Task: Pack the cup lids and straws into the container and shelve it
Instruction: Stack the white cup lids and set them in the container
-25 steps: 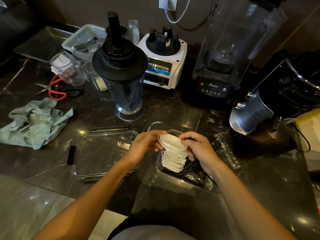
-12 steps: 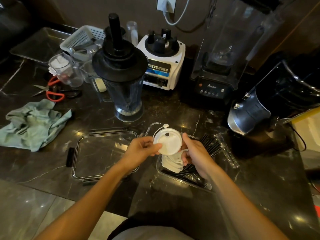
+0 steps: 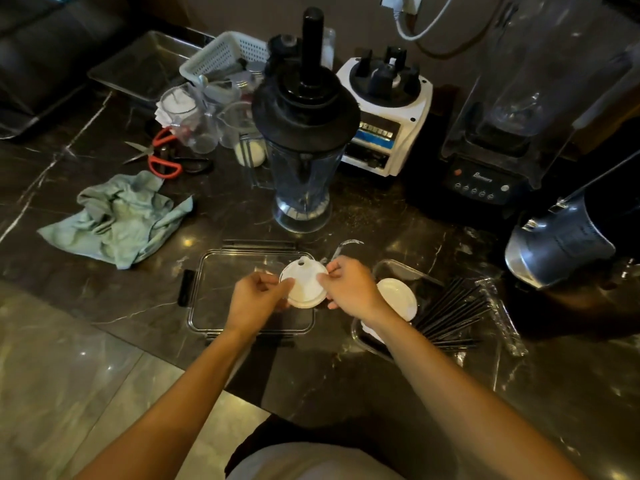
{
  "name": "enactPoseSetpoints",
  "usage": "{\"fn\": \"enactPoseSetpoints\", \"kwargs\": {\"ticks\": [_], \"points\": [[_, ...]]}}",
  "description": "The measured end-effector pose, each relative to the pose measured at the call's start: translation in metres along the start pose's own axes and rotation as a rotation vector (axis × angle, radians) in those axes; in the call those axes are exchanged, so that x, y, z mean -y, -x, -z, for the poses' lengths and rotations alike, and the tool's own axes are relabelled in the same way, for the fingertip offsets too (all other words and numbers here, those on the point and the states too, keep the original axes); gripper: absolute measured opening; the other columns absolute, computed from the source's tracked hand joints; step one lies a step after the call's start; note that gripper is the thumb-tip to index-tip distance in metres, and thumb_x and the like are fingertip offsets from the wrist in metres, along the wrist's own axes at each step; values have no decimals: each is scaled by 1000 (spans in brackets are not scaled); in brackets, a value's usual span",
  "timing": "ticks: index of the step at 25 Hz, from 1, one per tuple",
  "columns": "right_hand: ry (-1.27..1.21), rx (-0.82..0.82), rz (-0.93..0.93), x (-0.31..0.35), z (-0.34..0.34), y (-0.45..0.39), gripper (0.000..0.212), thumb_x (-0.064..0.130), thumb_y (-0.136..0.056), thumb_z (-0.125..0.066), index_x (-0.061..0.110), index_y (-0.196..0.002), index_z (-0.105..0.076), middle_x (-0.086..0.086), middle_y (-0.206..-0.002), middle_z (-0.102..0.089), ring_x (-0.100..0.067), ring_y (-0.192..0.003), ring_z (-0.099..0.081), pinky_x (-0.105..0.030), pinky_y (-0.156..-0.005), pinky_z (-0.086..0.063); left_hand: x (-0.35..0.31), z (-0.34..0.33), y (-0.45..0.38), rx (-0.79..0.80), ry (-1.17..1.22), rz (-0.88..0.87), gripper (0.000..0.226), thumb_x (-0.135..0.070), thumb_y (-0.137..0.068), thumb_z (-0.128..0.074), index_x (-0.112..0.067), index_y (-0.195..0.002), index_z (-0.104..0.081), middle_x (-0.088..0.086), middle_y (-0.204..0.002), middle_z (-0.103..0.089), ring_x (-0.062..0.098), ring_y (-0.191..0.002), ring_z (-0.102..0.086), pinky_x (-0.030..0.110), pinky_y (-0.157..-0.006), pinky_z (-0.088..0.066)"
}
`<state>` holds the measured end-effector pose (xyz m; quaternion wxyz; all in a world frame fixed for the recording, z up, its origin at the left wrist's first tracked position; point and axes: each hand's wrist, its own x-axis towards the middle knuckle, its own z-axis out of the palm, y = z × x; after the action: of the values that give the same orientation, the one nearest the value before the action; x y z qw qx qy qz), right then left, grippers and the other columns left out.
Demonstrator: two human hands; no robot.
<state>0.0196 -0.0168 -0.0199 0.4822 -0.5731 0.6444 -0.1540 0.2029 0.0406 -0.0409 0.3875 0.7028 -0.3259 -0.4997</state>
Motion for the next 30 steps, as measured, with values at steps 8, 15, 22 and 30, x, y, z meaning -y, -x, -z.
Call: {"fn": "enactPoseSetpoints", "kwargs": {"ticks": [8,15,22,30], "points": [[451,36,33,-3,-66,-11,20,17,-100,-62,9,-118,-67,-12,-118,-71,-30,-107,-70,-40,-89,-59,44,26,-19,-50,-404,9,18,-27,-87,-79,-15,-100,-75,0,-93,-77,18,-90,-74,40,-86,-61],[423,-16,125,5,-48,16,26,12,-102,-58,12,-128,-62,-12,-120,-72,-30,-109,-71,-43,-91,-60,32,14,-17,-84,-405,-43,35,-34,-85,-80,-19,-110,-61,0,-105,-69,19,-98,-68,41,-86,-58],[248,-295,73,-46,75,56,21,14,-100,-64,12,-121,-69,-4,-108,-74,-15,-87,-66,-30,-80,-52,-41,-75,-1,439,-715,-564,53,-43,-77,-84,-24,-123,-65,-4,-112,-62,14,-98,-61,30,-84,-52],[522,-64,-9,-95,105,63,44,10,-94,-61,17,-137,-61,-5,-140,-63,-29,-122,-64,-44,-98,-53,-54,-133,14,685,-1364,-968,68,-54,-78,-72,-29,-140,-57,-5,-143,-52,20,-128,-42,37,-105,-32]]}}
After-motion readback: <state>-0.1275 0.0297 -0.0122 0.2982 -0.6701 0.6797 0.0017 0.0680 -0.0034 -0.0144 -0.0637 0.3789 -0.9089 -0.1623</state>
